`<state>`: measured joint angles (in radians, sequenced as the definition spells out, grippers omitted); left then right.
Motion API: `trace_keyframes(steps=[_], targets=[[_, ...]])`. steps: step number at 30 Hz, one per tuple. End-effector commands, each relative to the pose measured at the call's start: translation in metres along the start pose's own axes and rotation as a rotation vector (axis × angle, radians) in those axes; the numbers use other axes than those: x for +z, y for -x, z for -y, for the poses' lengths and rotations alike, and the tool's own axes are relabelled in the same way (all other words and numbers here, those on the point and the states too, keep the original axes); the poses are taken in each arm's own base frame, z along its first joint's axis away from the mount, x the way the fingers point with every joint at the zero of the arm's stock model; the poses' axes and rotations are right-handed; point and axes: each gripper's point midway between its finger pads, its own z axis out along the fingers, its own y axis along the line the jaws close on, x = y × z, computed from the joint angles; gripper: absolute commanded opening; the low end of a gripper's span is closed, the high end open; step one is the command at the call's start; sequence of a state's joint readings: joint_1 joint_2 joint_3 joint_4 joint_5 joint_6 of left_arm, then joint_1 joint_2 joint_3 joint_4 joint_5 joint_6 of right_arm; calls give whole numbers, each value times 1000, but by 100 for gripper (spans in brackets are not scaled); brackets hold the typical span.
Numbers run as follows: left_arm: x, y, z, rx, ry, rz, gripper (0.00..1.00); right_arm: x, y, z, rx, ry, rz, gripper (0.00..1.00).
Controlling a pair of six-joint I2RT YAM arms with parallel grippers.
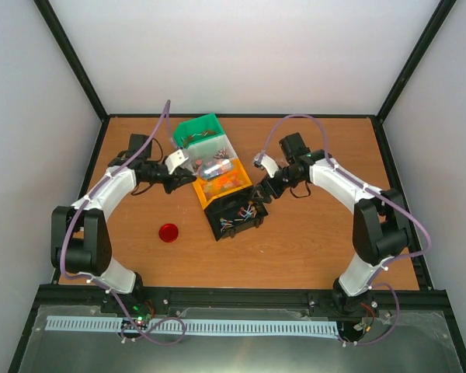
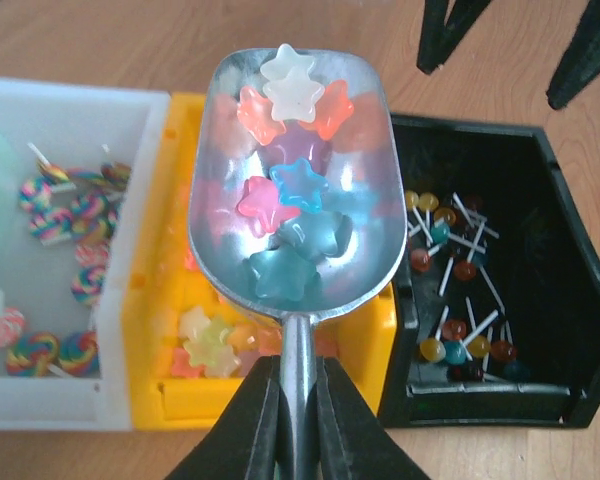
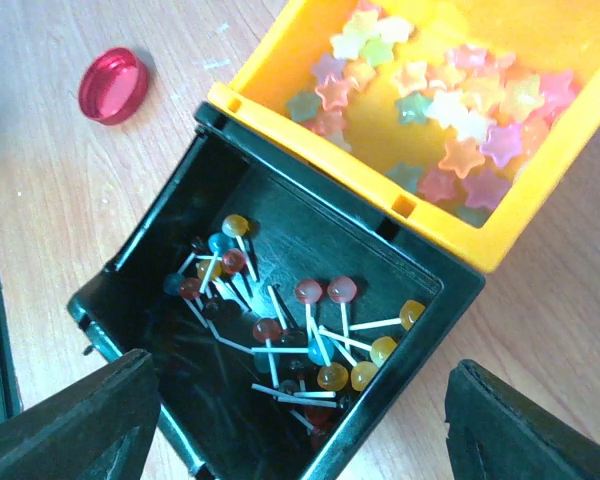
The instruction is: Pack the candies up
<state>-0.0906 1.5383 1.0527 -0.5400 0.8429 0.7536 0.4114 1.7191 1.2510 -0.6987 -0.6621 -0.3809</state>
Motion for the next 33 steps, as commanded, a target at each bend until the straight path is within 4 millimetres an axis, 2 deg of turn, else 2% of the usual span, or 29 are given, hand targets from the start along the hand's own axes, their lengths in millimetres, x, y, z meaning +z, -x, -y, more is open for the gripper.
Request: trace_keyframes(steps=[1, 5, 11, 19, 25, 33], targets=[[-20, 51, -1, 49, -12, 103, 1, -25, 26, -9, -81, -2, 96, 77], [-23, 68, 1, 70, -18, 120, 1, -39, 35, -3, -67, -14, 140, 77], [-8, 77, 7, 90, -32, 53, 1, -63, 48, 18, -30, -57, 210, 77], [13, 104, 18, 100, -71, 22, 1, -108, 70, 47, 26, -137, 324, 78], [37, 120, 21, 108, -90, -26, 1, -121, 60, 72, 142, -188, 357, 78], [63, 129, 24, 114, -103, -90, 1, -143, 45, 109, 330, -234, 421, 84]])
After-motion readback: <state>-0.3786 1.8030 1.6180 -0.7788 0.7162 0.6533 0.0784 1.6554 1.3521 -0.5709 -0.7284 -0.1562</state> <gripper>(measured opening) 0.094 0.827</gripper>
